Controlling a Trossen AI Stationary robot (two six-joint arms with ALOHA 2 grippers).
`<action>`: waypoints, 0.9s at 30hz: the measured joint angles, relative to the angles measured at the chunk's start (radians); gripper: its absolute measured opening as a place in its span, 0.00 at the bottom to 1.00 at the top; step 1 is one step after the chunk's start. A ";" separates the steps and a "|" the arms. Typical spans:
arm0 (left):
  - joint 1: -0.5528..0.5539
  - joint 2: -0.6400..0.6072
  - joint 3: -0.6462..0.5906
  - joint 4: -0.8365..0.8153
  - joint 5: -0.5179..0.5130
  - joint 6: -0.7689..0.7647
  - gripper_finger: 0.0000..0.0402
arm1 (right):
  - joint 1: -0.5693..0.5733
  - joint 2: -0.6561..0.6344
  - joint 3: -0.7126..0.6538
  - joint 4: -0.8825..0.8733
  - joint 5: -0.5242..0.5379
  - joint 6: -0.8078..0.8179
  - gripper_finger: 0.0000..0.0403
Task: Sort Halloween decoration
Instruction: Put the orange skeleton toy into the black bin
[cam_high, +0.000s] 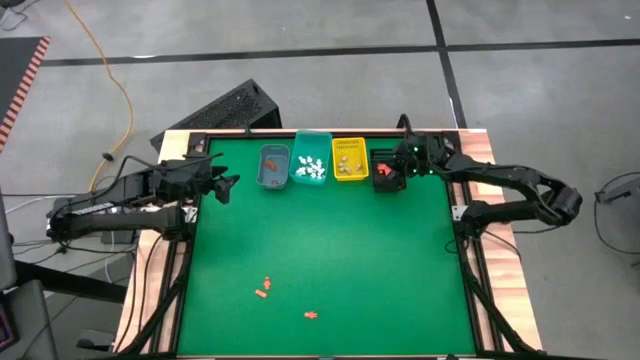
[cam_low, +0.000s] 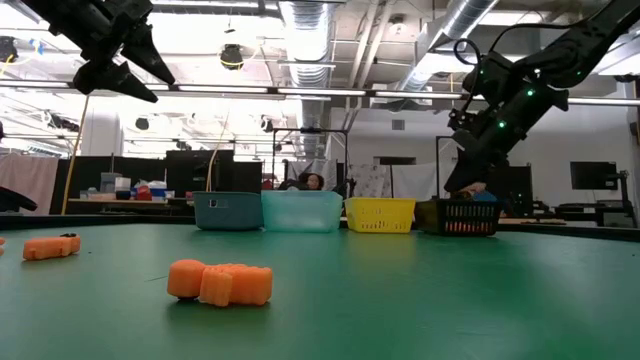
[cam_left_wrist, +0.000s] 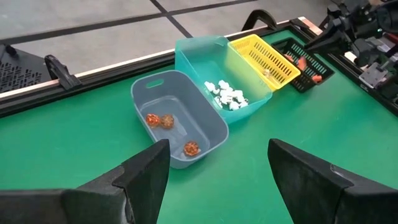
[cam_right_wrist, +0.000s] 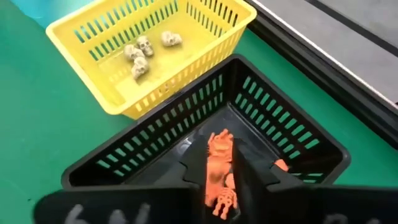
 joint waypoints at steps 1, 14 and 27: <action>0.000 0.000 0.000 0.000 0.000 -0.003 0.65 | -0.001 0.000 0.000 0.002 0.000 0.000 0.20; 0.000 0.000 0.000 0.000 0.000 -0.015 0.65 | 0.109 -0.011 0.081 0.019 -0.260 0.135 0.36; 0.000 0.000 0.000 0.000 0.090 0.095 0.65 | 0.747 0.021 0.160 0.196 0.212 0.290 0.33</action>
